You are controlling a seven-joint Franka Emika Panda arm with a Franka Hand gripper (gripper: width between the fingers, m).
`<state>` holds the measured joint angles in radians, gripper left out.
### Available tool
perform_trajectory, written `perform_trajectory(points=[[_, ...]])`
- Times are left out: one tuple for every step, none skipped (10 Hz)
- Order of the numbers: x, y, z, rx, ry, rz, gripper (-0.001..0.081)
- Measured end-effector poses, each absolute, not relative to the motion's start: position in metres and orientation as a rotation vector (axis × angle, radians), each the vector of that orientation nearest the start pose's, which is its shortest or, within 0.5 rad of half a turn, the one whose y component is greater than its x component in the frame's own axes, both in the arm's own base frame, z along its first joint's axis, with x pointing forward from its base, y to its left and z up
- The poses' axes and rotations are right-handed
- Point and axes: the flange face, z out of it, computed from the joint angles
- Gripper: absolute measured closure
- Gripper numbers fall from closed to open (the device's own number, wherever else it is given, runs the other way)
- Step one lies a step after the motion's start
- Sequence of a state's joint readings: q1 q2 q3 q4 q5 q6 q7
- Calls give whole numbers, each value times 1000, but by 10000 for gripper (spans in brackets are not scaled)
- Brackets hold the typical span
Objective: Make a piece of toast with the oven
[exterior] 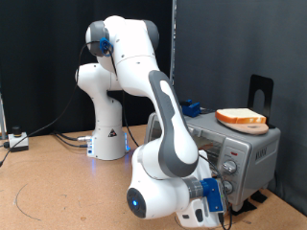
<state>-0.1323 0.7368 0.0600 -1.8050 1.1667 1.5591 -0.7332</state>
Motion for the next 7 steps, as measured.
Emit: perform_trajectory(points=[[577, 51, 155, -1757, 6, 399, 319], [576, 44, 160, -1758, 8, 410, 184], [575, 33, 167, -1775, 14, 405, 184], [575, 21, 175, -1798, 22, 398, 41], [577, 7, 183, -1821, 36, 388, 41], [577, -7, 190, -1836, 55, 384, 10], [576, -21, 197, -1838, 69, 392, 2]])
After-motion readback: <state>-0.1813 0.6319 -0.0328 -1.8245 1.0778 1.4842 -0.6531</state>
